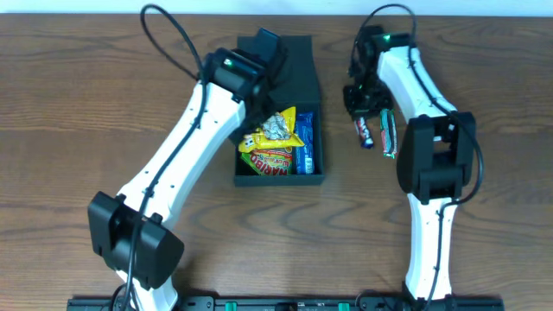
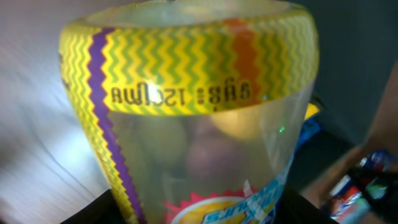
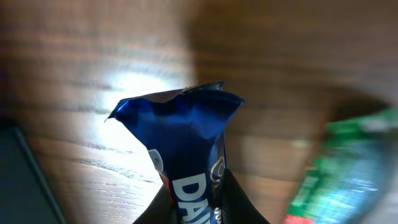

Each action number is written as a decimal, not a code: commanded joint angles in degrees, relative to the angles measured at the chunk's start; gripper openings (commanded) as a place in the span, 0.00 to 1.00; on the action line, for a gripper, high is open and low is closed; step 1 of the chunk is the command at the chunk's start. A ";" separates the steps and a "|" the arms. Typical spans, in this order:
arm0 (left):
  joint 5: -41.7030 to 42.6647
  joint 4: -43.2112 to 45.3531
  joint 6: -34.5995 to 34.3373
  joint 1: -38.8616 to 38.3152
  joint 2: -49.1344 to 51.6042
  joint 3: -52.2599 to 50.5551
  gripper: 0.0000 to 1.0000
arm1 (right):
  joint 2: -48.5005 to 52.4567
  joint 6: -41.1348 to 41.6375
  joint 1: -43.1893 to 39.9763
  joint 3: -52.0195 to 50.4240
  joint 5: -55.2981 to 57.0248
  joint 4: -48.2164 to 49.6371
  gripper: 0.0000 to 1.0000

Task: Pack container
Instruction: 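Place the Mentos tube into the box with the left gripper, then place the Dairy Milk bar into the box with the right gripper, then grasp the green-white bar with the right gripper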

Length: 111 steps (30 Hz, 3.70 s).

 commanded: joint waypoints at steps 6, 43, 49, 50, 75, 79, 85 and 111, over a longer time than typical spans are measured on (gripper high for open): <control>7.17 3.10 -23.23 -4.26 2.99 0.59 0.07 | 0.07 0.74 -3.34 15.26 -3.43 -6.16 0.01; 13.16 7.80 13.51 21.92 -1.14 0.61 0.95 | 0.07 0.81 -0.59 40.68 -20.04 -24.17 0.01; 12.00 11.13 23.43 30.40 -5.35 0.61 0.95 | 0.07 7.65 8.39 39.41 -14.56 -24.17 0.01; 12.02 11.32 24.24 31.50 -5.49 0.61 0.95 | 0.07 8.48 10.03 38.71 -13.90 -24.17 0.02; 12.15 14.69 29.75 35.10 -5.49 0.61 0.95 | -25.00 16.02 17.33 -11.89 -10.12 -4.92 0.01; 12.15 14.56 29.77 35.08 -5.49 0.61 0.95 | -24.98 18.38 17.62 -19.45 -10.45 2.67 0.01; 12.15 14.62 29.77 35.08 -5.49 0.61 0.95 | -24.98 20.31 18.32 -23.61 -10.34 8.68 0.01; 11.15 11.72 48.09 33.51 -5.49 0.61 0.95 | -25.03 13.07 -1.81 -22.67 10.54 9.99 0.97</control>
